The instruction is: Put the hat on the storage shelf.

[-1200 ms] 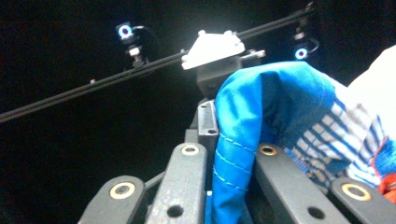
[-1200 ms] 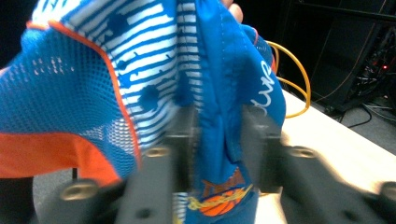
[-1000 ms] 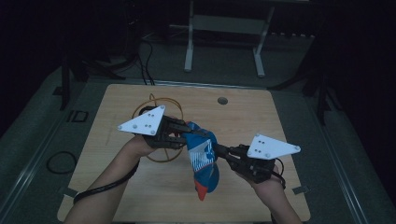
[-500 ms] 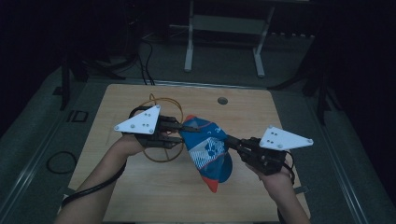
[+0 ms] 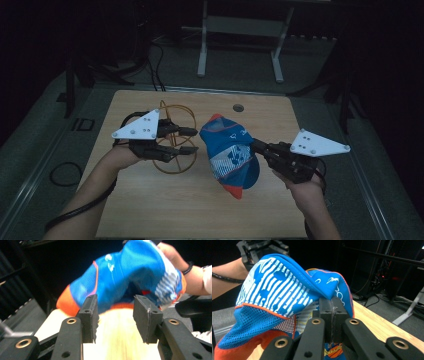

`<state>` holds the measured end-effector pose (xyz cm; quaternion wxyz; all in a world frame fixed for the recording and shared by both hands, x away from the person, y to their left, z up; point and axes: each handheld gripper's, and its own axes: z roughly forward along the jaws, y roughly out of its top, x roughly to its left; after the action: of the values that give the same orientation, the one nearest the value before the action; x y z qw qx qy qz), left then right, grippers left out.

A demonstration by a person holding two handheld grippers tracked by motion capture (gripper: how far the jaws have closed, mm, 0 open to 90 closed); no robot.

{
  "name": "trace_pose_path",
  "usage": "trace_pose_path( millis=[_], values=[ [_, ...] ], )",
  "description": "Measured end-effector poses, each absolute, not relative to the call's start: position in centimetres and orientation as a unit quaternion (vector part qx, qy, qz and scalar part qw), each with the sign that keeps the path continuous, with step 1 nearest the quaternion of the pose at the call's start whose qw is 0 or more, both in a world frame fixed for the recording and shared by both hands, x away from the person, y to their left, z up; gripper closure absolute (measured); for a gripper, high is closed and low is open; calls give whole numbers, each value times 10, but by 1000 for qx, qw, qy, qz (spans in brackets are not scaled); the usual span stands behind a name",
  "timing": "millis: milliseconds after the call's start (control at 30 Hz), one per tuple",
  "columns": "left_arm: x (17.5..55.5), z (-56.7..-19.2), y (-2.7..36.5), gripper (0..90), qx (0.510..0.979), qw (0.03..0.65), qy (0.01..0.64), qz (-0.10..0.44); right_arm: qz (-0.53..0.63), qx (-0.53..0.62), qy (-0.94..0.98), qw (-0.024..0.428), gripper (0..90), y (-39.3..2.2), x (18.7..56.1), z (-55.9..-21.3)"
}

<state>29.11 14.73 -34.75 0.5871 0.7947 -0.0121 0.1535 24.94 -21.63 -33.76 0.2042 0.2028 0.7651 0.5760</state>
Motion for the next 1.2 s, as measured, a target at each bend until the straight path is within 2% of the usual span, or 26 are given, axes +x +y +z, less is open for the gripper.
trace_pose_path(
  millis=[200, 300, 367, 400, 433, 500, 533, 600, 700, 733, 833, 867, 1200],
  values=[
    [282, -350, 169, 406, 799, 574, 32, 177, 578, 205, 762, 207, 899, -214, 255, -332],
    [279, -352, 178, 300, 800, 568, 52, 187, 578, 203, 762, 209, 899, -209, 260, -326],
    [277, -357, 189, 255, 801, 561, 74, 195, 578, 204, 762, 211, 899, -206, 262, -324],
    [276, -360, 195, 201, 801, 556, 90, 201, 576, 200, 763, 216, 899, -200, 267, -319],
    [276, -363, 199, 201, 800, 555, 99, 204, 576, 200, 763, 216, 899, -200, 267, -319],
    [273, -374, 217, 113, 792, 554, 138, 217, 579, 200, 760, 216, 899, -193, 274, -312],
    [273, -374, 217, 62, 792, 554, 138, 217, 579, 200, 760, 216, 899, -193, 274, -312],
    [271, -383, 230, 26, 780, 558, 172, 225, 581, 198, 760, 215, 899, -183, 284, -303],
    [267, -395, 245, 22, 764, 556, 206, 255, 584, 196, 760, 210, 899, -175, 289, -298],
    [264, -405, 254, 22, 750, 553, 236, 276, 580, 194, 763, 209, 899, -164, 296, -293],
    [261, -416, 262, 22, 741, 551, 256, 287, 579, 191, 765, 206, 899, -152, 303, -289],
    [259, -429, 268, 22, 729, 550, 282, 295, 576, 189, 769, 204, 899, -141, 311, -286],
    [240, -489, 278, 23, 715, 528, 331, 318, 567, 191, 781, 176, 898, -89, 344, -281]
  ],
)
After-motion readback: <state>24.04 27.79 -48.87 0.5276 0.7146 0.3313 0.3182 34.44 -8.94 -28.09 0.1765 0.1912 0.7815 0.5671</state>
